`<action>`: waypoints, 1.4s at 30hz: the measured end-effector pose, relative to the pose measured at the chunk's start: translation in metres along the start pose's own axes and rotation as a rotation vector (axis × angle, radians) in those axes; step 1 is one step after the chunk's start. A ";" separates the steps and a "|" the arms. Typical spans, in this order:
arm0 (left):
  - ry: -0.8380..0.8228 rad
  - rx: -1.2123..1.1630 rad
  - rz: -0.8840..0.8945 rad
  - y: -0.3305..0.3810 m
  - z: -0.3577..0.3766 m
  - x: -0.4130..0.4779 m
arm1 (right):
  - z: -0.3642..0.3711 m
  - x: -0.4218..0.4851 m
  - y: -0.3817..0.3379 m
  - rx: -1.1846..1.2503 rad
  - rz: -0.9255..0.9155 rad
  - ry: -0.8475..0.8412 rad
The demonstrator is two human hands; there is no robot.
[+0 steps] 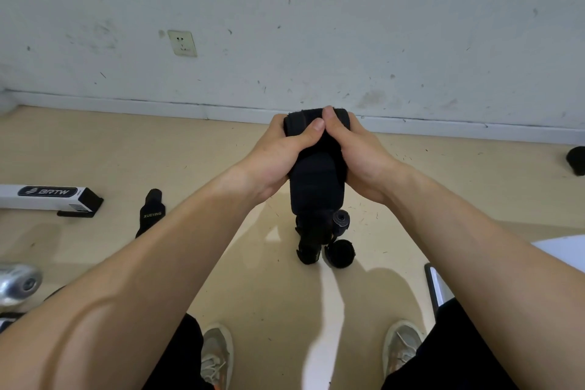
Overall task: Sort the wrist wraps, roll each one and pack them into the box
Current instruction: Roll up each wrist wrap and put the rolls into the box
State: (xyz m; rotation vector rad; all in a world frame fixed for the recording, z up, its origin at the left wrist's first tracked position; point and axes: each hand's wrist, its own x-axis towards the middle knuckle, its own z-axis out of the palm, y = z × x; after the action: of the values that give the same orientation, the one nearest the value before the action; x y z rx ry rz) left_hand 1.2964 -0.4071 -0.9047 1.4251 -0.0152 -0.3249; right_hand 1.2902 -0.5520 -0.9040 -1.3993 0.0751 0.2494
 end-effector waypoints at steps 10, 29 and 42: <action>-0.042 -0.009 -0.084 0.006 0.004 -0.004 | 0.003 0.000 0.002 0.071 -0.031 0.018; -0.067 -0.054 -0.107 0.012 0.003 -0.009 | 0.003 -0.003 -0.004 0.067 0.016 0.024; -0.010 -0.146 -0.121 0.006 0.004 -0.003 | 0.006 -0.003 -0.001 -0.111 0.144 0.034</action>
State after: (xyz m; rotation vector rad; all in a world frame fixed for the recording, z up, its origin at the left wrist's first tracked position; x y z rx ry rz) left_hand 1.2943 -0.4097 -0.8982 1.2820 0.0848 -0.4247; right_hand 1.2871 -0.5465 -0.9018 -1.5105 0.1936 0.3535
